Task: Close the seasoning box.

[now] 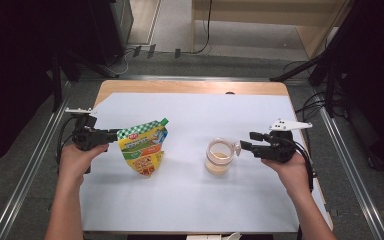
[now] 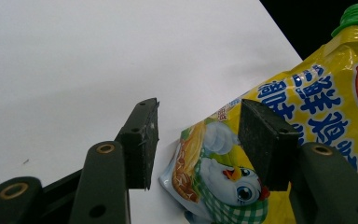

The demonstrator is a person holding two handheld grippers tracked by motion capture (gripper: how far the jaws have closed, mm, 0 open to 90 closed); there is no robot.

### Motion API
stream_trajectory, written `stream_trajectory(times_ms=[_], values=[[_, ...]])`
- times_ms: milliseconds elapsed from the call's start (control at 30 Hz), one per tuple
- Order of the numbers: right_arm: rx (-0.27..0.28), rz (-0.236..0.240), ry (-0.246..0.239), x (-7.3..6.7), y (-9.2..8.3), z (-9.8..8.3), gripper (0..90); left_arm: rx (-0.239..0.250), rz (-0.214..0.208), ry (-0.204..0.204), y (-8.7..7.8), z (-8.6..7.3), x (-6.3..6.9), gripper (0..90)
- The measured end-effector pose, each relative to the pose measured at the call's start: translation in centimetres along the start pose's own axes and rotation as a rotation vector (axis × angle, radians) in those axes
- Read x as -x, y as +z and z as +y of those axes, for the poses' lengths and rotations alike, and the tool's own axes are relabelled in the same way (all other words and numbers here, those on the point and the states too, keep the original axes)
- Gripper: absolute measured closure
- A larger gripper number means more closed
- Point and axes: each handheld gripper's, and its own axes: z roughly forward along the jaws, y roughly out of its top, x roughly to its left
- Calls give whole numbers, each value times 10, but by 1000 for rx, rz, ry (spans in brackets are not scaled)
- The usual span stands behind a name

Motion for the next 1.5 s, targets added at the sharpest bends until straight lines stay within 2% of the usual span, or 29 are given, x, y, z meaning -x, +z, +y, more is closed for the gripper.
stream_trajectory(times_ms=[100, 200, 400, 500, 667, 700, 767, 833, 933, 1167, 1267, 1333, 1367, 1500], values=[[-27, -9, -6, 5, 1, -3, 412, -1, -2, -2, 0, 0, -1, 484], [-25, -21, 16, 12, 1, -7, 373, 4, 3, -1, 0, -1, -1, 484], [-3, -70, 18, 22, 2, -15, 312, 2, 9, 4, 0, -1, -2, 482], [-11, -93, 13, 28, 4, -20, 309, 0, 14, 4, 1, -2, -3, 480], [-24, -114, 13, 34, 7, -26, 297, 1, 9, -6, 3, -3, -5, 477], [-27, -115, 16, 36, 7, -27, 270, -5, 11, -2, 4, -3, -6, 477], [-41, -99, 19, 40, 7, -29, 253, -7, 13, -2, 4, -4, -6, 477], [-56, -119, 28, 43, 9, -31, 253, -11, 17, 2, 5, -4, -7, 477], [-77, -131, 36, 45, 10, -32, 253, -13, 19, 6, 6, -4, -8, 479], [-76, -155, 48, 49, 12, -35, 253, -15, 27, 7, 10, -7, -11, 480], [-79, -160, 48, 50, 12, -36, 253, 4, 31, 12, 9, -8, -11, 471], [-82, -159, 51, 50, 13, -37, 253, 20, 49, 23, 9, -8, -11, 466], [-85, -162, 52, 50, 13, -37, 253, 26, 73, 25, 10, -9, -10, 465], [-97, -165, 47, 50, 14, -38, 253, 23, 67, 61, 10, -9, -9, 449]])
